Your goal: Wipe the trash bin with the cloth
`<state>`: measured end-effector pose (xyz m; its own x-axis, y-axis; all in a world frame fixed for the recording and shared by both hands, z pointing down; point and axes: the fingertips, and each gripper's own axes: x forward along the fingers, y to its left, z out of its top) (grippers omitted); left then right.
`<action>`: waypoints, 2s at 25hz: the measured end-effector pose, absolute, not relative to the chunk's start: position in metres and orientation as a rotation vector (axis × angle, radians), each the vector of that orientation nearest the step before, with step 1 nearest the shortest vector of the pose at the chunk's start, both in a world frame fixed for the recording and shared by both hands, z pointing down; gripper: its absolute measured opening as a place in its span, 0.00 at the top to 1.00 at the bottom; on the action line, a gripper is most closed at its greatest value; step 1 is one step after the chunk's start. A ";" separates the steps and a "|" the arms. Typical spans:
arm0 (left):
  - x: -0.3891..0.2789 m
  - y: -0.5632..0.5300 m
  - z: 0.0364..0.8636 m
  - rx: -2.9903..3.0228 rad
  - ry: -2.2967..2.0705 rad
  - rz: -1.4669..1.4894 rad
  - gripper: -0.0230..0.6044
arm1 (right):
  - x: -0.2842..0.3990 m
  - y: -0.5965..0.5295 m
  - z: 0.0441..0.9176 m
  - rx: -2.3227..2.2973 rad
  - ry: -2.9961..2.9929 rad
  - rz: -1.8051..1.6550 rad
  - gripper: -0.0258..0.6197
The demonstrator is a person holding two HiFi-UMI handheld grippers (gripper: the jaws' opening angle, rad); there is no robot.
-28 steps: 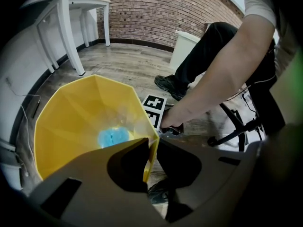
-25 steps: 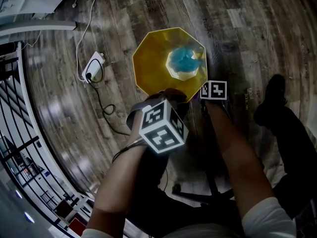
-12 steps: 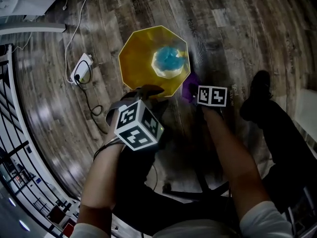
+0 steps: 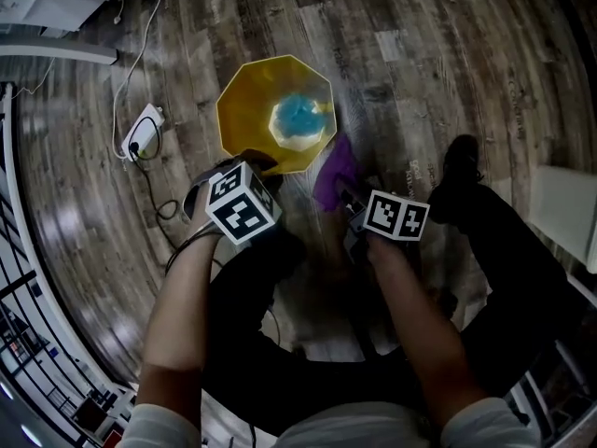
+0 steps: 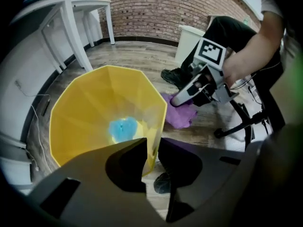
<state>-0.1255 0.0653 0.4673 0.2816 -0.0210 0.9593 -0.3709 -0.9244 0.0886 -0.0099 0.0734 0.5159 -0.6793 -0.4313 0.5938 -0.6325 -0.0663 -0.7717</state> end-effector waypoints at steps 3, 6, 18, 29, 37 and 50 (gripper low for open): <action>-0.116 0.071 0.466 2.240 -0.309 1.655 0.90 | -0.023 0.076 0.483 1.151 -2.097 1.863 0.82; -0.105 0.072 0.465 2.208 -0.292 1.614 0.90 | -0.030 0.077 0.455 1.134 -2.159 1.869 0.82; -0.091 0.071 0.466 2.191 -0.266 1.589 0.90 | -0.040 0.070 0.443 1.069 -2.229 1.788 0.82; -0.086 0.067 0.462 2.235 -0.259 1.586 0.90 | -0.042 0.061 0.473 0.958 -2.213 1.613 0.82; -0.087 0.069 0.464 2.219 -0.254 1.579 0.90 | -0.043 0.055 0.505 0.951 -2.141 1.621 0.82; -0.084 0.068 0.460 2.218 -0.268 1.552 0.90 | -0.052 0.057 0.570 0.896 -1.974 1.677 0.82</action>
<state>-0.0837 0.0683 0.4595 0.3591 0.0795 0.9299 -0.3871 -0.8939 0.2259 -0.0520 0.0567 0.5704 -0.7156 -0.2133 0.6651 -0.6908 0.0758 -0.7190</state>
